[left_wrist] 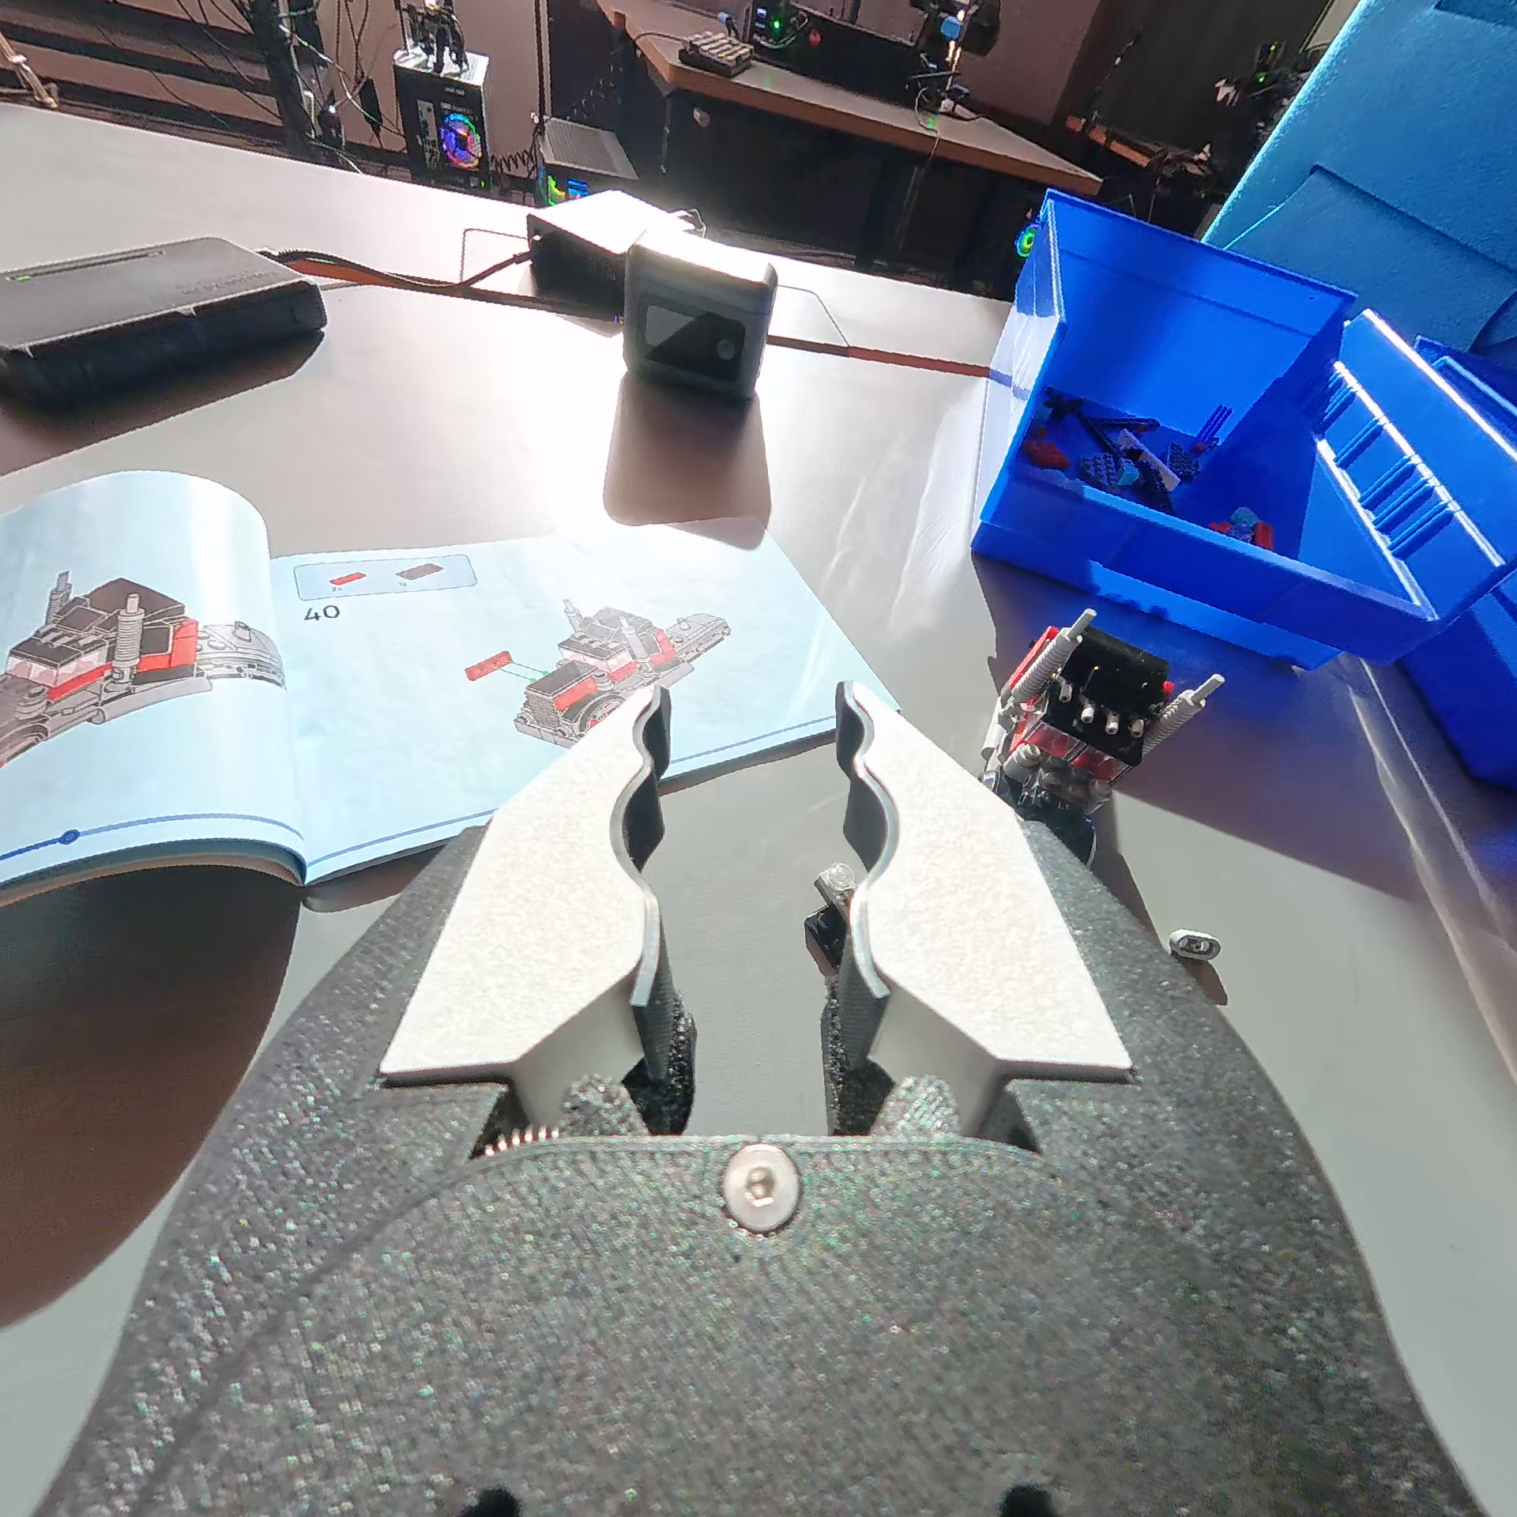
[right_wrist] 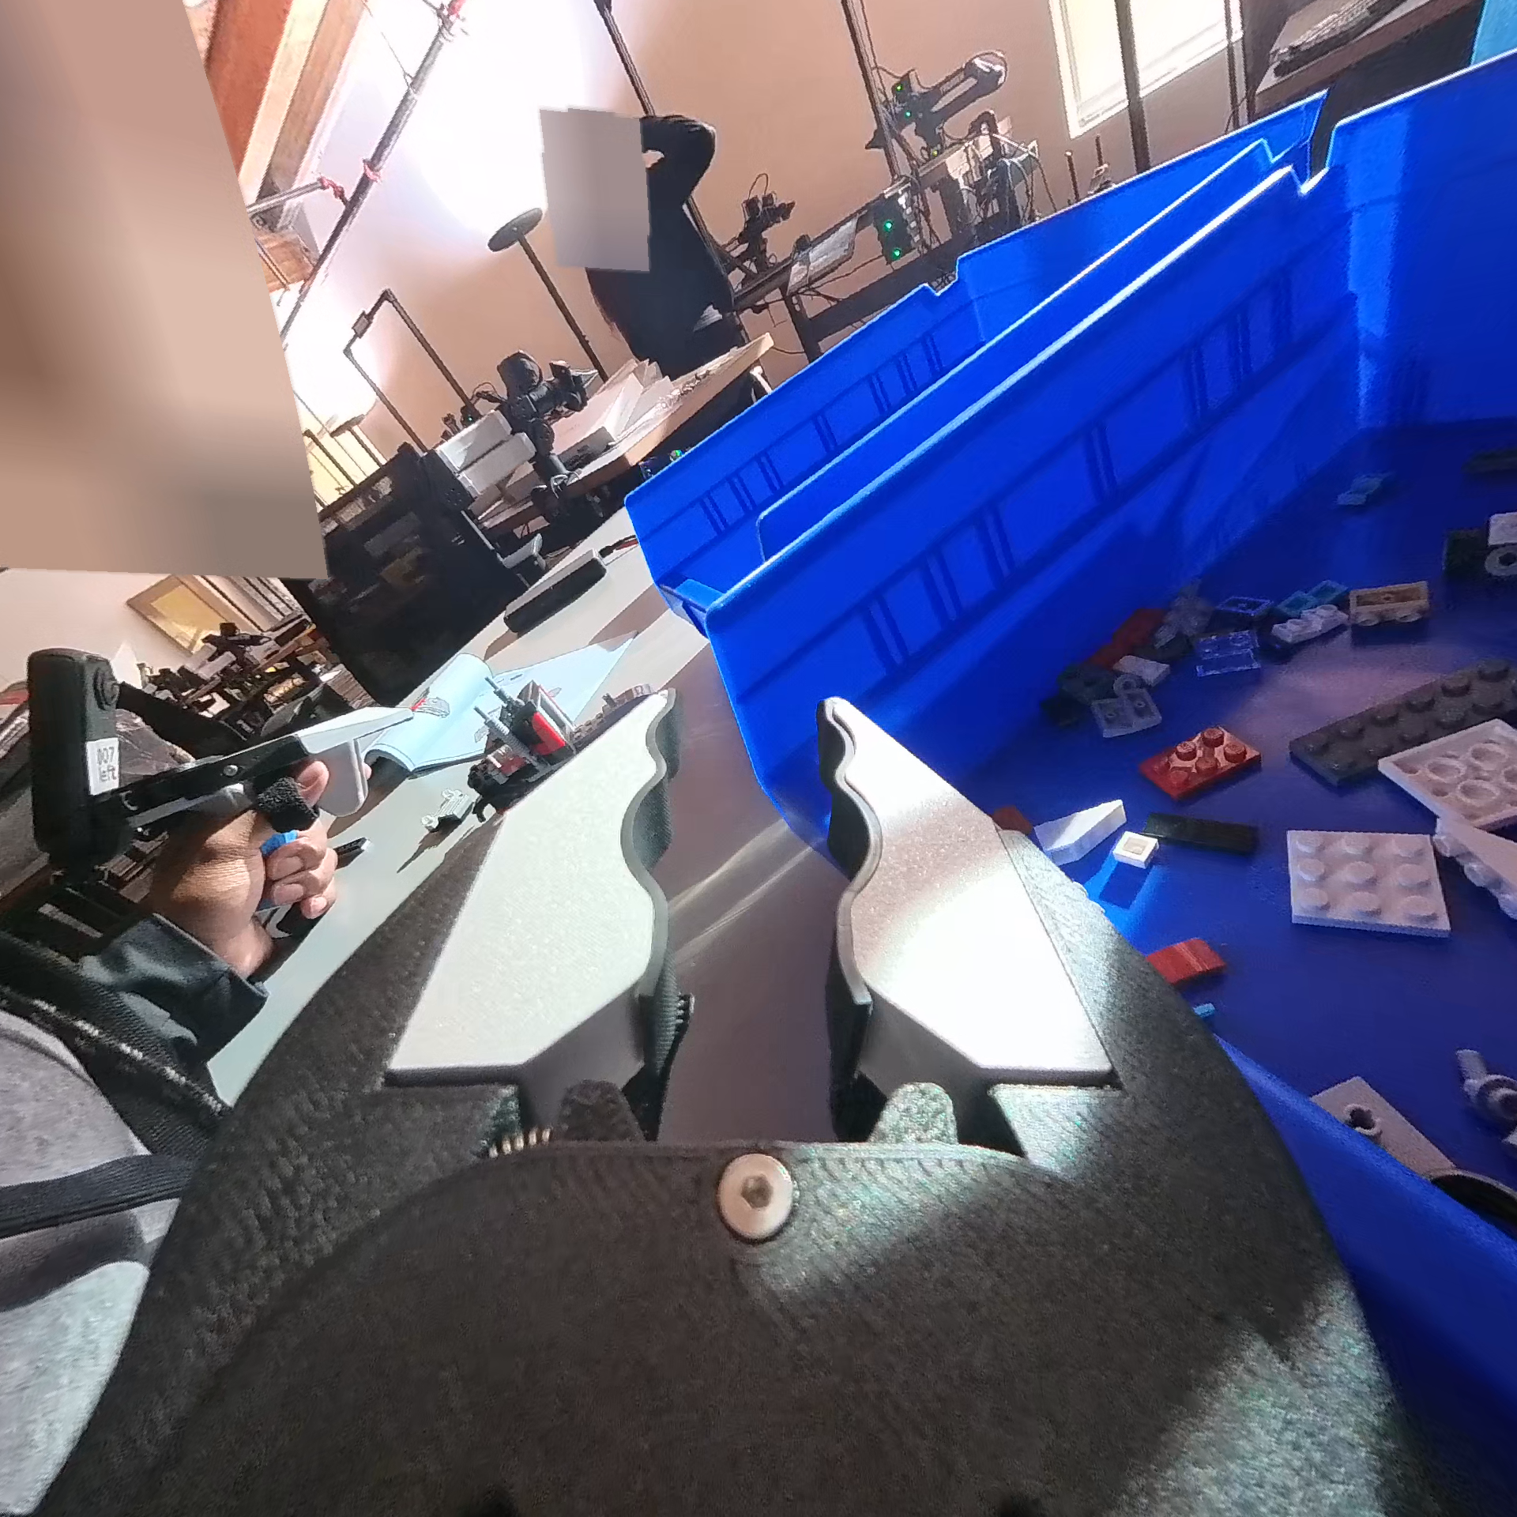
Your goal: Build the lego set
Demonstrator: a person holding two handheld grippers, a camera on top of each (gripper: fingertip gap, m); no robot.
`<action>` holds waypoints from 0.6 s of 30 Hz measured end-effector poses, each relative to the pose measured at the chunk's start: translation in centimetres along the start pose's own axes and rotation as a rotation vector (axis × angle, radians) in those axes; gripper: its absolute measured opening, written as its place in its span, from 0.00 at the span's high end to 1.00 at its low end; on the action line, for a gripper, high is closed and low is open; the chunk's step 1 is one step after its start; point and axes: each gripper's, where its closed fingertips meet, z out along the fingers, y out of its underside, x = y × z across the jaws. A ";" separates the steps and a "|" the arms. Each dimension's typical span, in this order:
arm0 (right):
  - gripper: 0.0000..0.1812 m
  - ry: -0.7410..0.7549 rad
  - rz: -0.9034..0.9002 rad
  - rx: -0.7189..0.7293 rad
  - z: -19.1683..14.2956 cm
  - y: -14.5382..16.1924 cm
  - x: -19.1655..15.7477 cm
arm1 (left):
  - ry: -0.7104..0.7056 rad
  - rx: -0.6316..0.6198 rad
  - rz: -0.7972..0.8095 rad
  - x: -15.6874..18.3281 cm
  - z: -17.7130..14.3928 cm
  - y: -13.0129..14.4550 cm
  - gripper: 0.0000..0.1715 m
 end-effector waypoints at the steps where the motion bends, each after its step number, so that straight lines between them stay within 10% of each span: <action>1: 0.82 0.000 0.000 0.001 0.0 0.0 0.0 | 0.000 -0.001 0.000 0.0 0.0 0.0 0.76; 18: 0.82 0.024 -0.009 -0.001 -1.1 -0.3 1.0 | -0.002 -0.016 0.001 0.0 0.1 0.2 0.76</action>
